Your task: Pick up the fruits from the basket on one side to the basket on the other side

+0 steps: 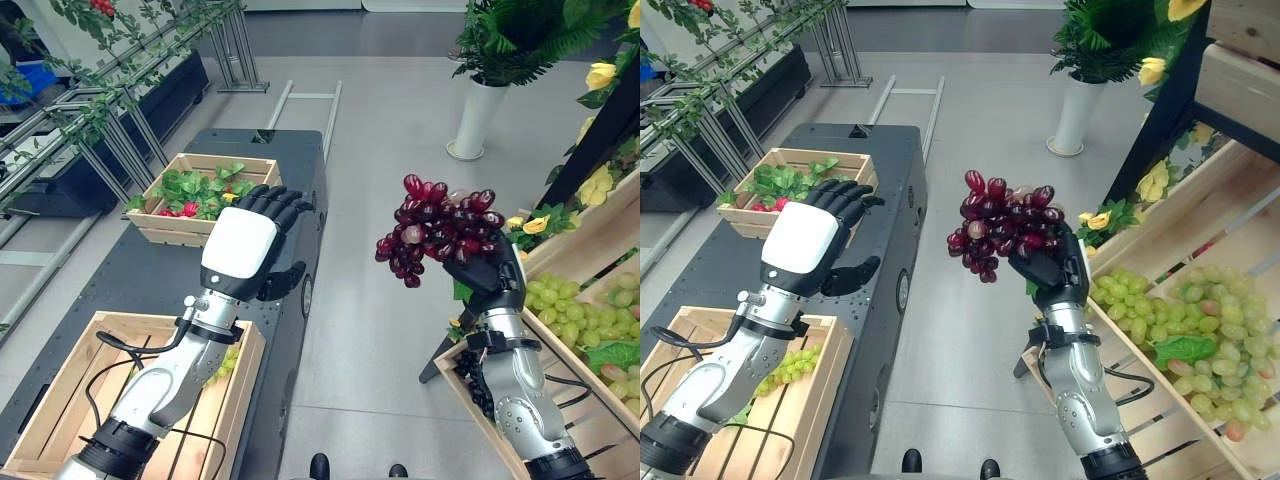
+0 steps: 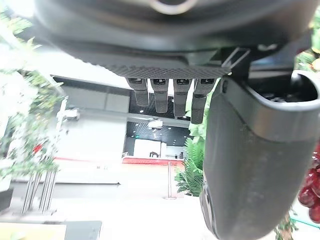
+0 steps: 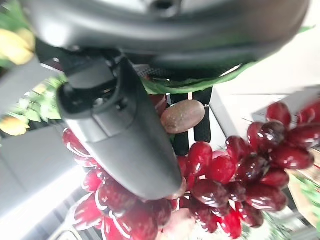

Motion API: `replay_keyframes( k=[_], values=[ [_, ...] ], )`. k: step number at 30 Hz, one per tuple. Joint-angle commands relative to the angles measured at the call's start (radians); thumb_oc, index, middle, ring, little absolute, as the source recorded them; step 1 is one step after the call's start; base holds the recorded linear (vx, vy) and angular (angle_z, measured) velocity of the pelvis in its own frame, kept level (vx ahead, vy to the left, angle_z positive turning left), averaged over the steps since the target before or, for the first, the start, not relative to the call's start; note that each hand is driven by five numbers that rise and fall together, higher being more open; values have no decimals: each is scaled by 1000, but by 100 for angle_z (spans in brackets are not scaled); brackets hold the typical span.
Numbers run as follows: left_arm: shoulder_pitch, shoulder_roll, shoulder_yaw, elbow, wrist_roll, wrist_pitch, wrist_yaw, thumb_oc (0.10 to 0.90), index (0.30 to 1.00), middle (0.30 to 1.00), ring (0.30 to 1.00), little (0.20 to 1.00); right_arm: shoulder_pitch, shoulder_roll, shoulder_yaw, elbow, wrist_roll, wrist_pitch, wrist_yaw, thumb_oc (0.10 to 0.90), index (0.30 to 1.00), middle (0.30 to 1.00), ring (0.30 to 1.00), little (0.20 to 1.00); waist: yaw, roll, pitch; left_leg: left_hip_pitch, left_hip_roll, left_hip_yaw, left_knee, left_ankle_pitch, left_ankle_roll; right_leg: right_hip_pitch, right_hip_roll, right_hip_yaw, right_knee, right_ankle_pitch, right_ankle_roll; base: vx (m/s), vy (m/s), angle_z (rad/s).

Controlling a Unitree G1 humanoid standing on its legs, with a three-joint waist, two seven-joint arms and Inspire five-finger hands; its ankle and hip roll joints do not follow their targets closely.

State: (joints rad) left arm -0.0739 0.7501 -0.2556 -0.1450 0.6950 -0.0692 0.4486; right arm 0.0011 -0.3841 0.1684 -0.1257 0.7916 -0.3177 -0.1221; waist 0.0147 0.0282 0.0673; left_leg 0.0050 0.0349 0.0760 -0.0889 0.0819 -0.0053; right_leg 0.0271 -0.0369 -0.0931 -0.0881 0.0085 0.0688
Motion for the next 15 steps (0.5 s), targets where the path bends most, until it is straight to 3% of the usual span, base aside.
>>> replay_keyframes(
  k=[1,4,10,15],
  values=[
    [-46,-44,118,56,-225,-46,57,800,900,900,900,900,-80,28,-48,-159,-27,-147,23,400,300,300,300,300,-10,-29,-78,-13,-7,-30,2,-56,19,-33,6,-5,1,44,-9,-35,-46,-11],
    [-27,-102,164,76,-421,-113,40,800,900,900,900,900,-69,44,-53,-145,-24,-98,65,400,300,300,300,300,-10,-32,-75,-19,2,-29,2,-49,15,-37,14,3,1,44,-14,-36,-60,-6],
    [-10,-180,178,67,-582,-181,10,800,900,900,900,900,-55,58,-31,-115,10,-40,136,400,300,300,300,300,-9,-39,-68,-23,-1,-52,2,-40,15,-44,30,29,1,47,-21,-27,-35,-5],
    [14,-242,177,43,-730,-243,9,800,900,900,900,900,-42,71,7,-76,92,42,259,400,300,300,300,300,4,-47,-55,-16,-46,-133,2,-40,34,-40,42,82,1,54,-25,-3,27,-38]
  ],
)
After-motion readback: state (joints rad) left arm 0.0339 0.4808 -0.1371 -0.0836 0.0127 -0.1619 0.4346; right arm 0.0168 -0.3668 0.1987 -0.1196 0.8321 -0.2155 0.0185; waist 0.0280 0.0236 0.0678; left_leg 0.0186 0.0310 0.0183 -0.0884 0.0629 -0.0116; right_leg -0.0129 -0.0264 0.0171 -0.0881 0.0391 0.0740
